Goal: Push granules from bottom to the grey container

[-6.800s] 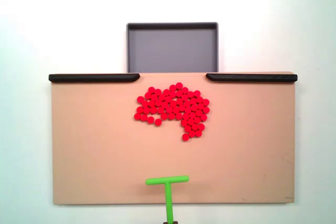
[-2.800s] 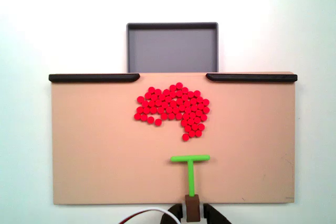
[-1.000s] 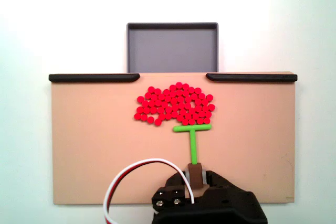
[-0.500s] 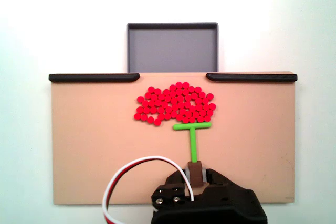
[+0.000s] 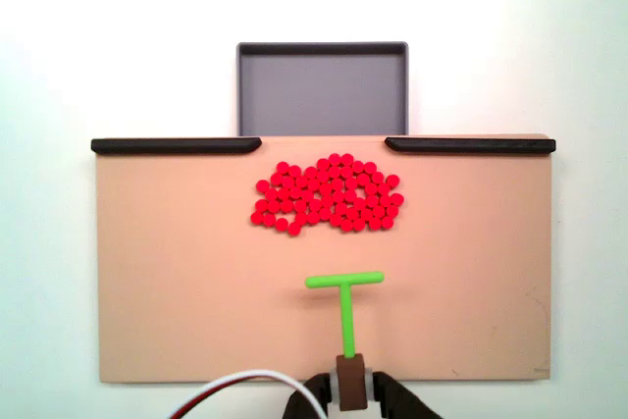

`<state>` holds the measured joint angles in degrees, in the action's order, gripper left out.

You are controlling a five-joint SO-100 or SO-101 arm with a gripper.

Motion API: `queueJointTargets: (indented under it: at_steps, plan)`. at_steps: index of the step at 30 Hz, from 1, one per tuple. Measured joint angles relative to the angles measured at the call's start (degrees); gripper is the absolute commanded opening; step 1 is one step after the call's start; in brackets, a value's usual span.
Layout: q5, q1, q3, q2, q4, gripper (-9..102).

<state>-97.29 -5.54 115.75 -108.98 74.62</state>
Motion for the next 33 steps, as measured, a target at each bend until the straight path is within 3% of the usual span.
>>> queueJointTargets:
  at_steps: [9, 33]
  plan:
    - [8.88, 4.39, 0.00, -7.82, 6.94, 0]
    - [9.14, 5.01, 0.00, -7.38, 7.47, 0]
